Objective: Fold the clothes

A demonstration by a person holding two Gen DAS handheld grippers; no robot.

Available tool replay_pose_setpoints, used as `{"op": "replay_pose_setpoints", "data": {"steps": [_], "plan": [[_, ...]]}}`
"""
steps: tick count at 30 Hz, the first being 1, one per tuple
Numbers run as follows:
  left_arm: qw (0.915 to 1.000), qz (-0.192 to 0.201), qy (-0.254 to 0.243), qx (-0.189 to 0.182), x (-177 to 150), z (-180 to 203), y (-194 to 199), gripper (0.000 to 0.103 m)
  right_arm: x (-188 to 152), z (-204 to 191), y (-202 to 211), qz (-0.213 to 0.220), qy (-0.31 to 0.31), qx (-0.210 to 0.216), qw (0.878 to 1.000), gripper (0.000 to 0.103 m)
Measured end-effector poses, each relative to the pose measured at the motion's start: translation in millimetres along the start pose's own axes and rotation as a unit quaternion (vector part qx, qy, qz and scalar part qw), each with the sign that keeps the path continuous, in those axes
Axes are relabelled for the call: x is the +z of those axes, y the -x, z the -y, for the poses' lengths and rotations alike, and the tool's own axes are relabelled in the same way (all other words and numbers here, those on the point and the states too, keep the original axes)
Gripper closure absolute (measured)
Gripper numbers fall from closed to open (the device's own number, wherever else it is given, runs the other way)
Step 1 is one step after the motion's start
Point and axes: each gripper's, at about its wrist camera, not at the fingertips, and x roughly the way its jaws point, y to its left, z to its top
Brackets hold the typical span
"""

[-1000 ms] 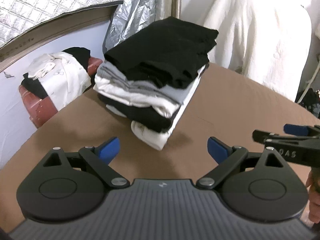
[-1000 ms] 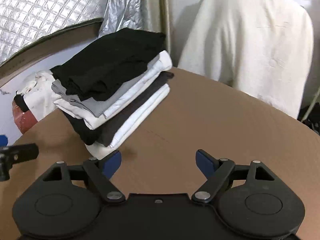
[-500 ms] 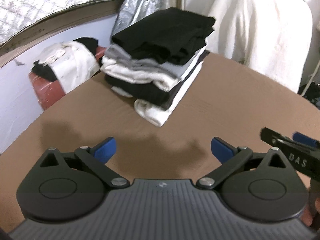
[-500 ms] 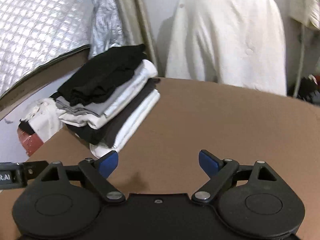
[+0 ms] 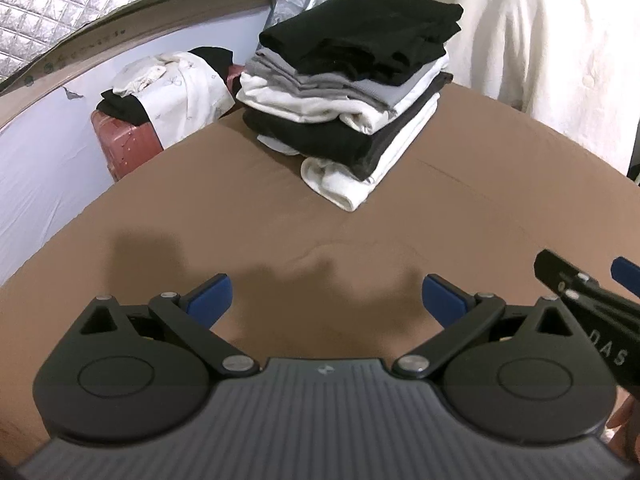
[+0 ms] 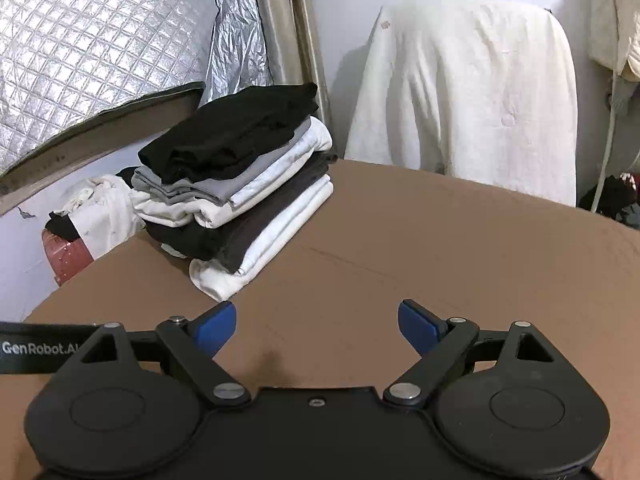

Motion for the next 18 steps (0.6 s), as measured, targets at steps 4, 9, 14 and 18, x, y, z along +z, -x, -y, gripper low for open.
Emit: {"op": "replay_pose_setpoints", "data": {"steps": [4, 9, 14, 18], "plan": [[1.0, 0.0, 0.004, -0.001, -1.6, 0.0, 3.5, 0.0, -2.7, -1.4, 2.6, 0.013, -0.002, -0.018, 1.0, 0.012], [1.0, 0.005, 0.001, 0.003, -0.4, 5.5, 6.7, 0.0, -8.8, -5.2, 1.1, 0.016, 0.005, -0.027, 0.999, 0.011], [0.9998, -0.002, -0.012, 0.017, -4.4, 12.6, 7.6, 0.0, -8.9, 4.2, 4.0, 0.012, -0.022, -0.019, 1.0, 0.011], [0.9997, -0.006, -0.008, 0.021, -6.3, 12.4, 10.5, 0.0, -11.1, 10.8, 4.2, 0.005, -0.045, -0.004, 0.999, 0.01]]}}
